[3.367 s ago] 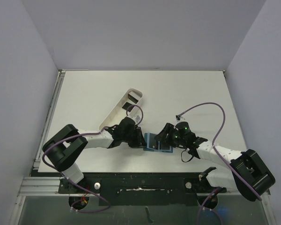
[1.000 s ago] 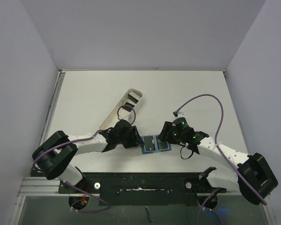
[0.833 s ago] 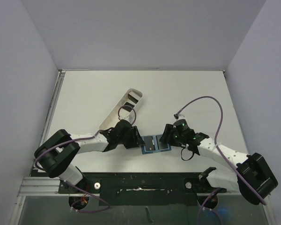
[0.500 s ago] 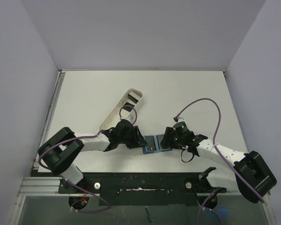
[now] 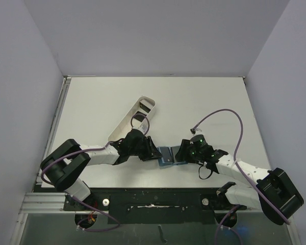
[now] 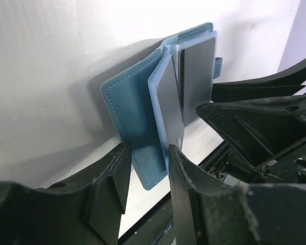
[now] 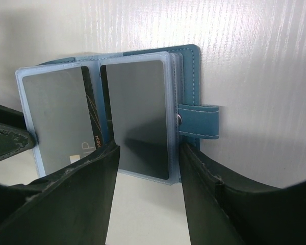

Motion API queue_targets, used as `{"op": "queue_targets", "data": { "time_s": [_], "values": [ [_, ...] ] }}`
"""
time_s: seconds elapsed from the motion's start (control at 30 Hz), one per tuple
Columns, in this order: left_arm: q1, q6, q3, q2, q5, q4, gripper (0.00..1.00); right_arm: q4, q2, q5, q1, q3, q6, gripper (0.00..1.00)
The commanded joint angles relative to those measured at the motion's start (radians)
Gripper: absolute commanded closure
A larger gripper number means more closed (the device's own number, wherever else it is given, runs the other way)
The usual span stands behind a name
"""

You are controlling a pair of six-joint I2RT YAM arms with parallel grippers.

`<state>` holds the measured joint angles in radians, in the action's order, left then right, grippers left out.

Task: Put the credit cards into the card holder
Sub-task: Close the card holder at the center of the board.

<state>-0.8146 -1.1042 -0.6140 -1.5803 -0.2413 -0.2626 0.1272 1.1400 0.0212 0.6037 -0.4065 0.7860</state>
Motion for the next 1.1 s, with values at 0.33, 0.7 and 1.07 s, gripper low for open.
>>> {"op": "queue_targets", "data": {
  "time_s": [0.33, 0.7, 1.07],
  "values": [
    [-0.026, -0.041, -0.024, 0.060, -0.061, -0.213, 0.67, -0.070, -0.017, 0.061, 0.026, 0.044, 0.030, 0.50],
    [-0.026, -0.028, -0.016, 0.078, -0.041, -0.192, 0.67, -0.067, -0.013, 0.049, 0.042, 0.044, 0.033, 0.47],
    [-0.026, 0.092, -0.072, 0.143, 0.104, 0.088, 0.81, -0.072, 0.055, 0.040, 0.099, -0.015, 0.021, 0.47]
  ]
}}
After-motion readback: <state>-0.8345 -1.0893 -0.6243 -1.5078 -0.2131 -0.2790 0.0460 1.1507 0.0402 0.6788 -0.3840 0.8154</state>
